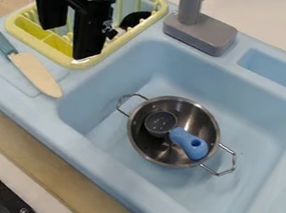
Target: Move the scooper to the upper right side of sink
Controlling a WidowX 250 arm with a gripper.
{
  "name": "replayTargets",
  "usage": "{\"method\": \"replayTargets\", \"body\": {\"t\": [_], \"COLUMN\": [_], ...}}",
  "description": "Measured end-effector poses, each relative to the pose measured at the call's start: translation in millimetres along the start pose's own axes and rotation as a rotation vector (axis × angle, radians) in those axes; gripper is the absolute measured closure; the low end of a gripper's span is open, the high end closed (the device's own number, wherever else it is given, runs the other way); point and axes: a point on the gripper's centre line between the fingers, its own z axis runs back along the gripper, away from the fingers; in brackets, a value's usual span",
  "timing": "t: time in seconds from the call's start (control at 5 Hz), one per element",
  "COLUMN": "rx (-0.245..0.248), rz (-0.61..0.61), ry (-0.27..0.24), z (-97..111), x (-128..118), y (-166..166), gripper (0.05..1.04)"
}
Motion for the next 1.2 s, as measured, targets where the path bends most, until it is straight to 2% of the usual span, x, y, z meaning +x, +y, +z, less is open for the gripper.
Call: {"method": "replayTargets", "body": {"t": [0.2,0.4,0.6,0.8,1.0,1.2], "rx": [-0.008,-0.033,0.017,0.104,0.146,0.143], "rz": [-0.015,-0.274,-0.514,-0.762,-1.006,-1.246], "ry": [0.023,0.079,0.092,0.096,0.041,-0.063], "z": [-5.0,-12.2,-6.6,2.2,3.2,0.6], "x": [-1.1,8.0,14.8,26.2,39.9,54.4], "y": [-1.3,-7.4,-19.3,-31.1,-38.4,-49.6], "gripper": [0.084,0.084,0.084,0.084,0.084,0.084]}}
